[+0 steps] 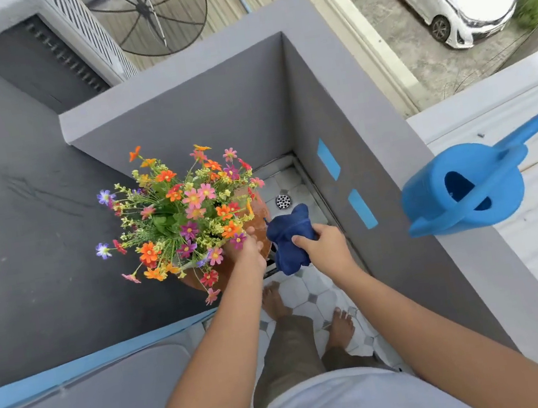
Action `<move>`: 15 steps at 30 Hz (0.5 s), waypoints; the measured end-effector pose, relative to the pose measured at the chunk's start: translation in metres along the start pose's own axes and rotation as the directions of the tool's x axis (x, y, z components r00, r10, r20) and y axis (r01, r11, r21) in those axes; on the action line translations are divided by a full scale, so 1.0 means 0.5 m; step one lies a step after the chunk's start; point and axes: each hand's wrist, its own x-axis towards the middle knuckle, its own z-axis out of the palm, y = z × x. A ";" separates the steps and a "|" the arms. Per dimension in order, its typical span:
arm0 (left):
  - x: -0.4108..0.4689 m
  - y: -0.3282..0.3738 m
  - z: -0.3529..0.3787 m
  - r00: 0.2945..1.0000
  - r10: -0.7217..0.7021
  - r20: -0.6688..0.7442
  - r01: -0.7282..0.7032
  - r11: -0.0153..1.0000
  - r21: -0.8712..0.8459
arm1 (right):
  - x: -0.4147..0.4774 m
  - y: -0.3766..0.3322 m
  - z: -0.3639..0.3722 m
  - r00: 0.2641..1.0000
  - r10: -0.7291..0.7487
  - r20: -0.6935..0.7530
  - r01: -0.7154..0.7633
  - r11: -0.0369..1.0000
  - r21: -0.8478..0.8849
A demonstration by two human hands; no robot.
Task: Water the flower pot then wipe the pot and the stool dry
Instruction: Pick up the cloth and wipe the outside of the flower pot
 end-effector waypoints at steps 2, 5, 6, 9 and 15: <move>0.000 0.002 0.005 0.999 -0.035 -0.016 0.035 0.999 -0.026 | 0.009 -0.007 0.005 1.000 0.009 -0.007 -0.009 1.000 0.020; 0.020 -0.003 -0.007 0.997 -0.007 -0.071 0.012 0.997 0.073 | 0.017 -0.017 0.005 1.000 -0.003 0.007 0.003 0.996 0.084; 0.035 -0.005 -0.011 0.994 0.012 -0.108 -0.002 0.996 0.089 | 0.020 -0.020 0.005 1.000 -0.018 0.015 0.016 0.994 0.106; 0.020 0.018 -0.030 0.990 0.065 -0.128 -0.048 0.990 0.131 | 0.027 -0.037 0.003 0.998 -0.052 0.018 0.048 0.980 0.194; -0.039 0.052 -0.114 0.980 0.198 -0.012 -0.183 0.930 0.319 | 0.025 -0.092 0.013 0.994 -0.106 -0.037 0.112 0.939 0.326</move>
